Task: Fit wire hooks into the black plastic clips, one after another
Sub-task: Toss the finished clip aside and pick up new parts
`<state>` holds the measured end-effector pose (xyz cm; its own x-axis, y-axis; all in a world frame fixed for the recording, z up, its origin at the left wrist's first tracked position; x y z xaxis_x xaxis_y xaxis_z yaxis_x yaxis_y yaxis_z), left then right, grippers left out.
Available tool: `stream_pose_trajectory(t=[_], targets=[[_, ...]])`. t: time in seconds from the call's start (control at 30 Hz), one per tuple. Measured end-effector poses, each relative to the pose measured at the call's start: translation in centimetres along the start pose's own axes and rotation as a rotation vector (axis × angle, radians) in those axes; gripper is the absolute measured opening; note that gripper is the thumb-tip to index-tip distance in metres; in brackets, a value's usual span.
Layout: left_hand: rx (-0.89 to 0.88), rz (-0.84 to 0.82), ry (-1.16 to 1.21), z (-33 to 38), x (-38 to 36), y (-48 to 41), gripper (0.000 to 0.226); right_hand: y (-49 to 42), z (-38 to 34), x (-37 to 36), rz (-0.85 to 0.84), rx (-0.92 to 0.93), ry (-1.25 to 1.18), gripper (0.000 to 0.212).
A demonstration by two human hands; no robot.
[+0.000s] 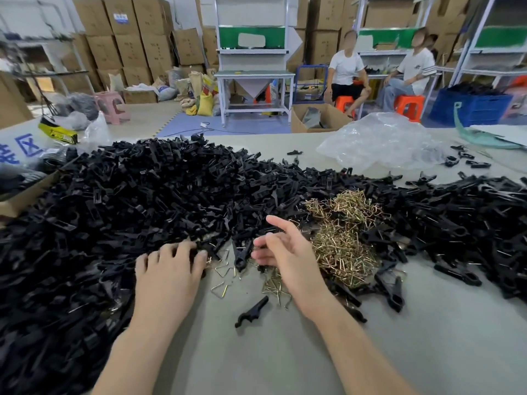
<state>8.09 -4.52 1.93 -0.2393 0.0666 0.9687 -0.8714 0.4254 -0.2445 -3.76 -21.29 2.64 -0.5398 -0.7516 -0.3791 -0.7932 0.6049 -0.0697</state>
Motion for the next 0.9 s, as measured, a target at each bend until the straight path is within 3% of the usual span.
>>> stream_pose_trajectory(t=[0.4, 0.63, 0.9], targets=[[-0.027, 0.077, 0.336, 1.1, 0.4, 0.2, 0.034, -0.3, 0.9, 0.1, -0.029, 0.078, 0.105, 0.032], [0.106, 0.146, 0.69, 0.3, 0.5, 0.0, 0.037, -0.4, 1.2, 0.4, -0.047, 0.077, 0.085, 0.031], [0.231, 0.229, 0.806, -0.6, 1.0, -0.2, 0.03, -0.4, 1.4, 0.4, -0.075, 0.081, 0.109, 0.031]])
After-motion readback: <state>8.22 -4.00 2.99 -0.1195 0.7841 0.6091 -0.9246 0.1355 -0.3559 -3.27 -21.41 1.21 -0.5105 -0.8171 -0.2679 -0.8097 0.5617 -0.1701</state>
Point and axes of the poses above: each hand's wrist, its own y-axis away from the middle knuckle, its own x-axis out of the back of the hand, z = x × y, the point moved 4 cm from there along -y, towards the middle knuckle, and after that the axes turned 13 degrees about -y, right-handed, at the moved point
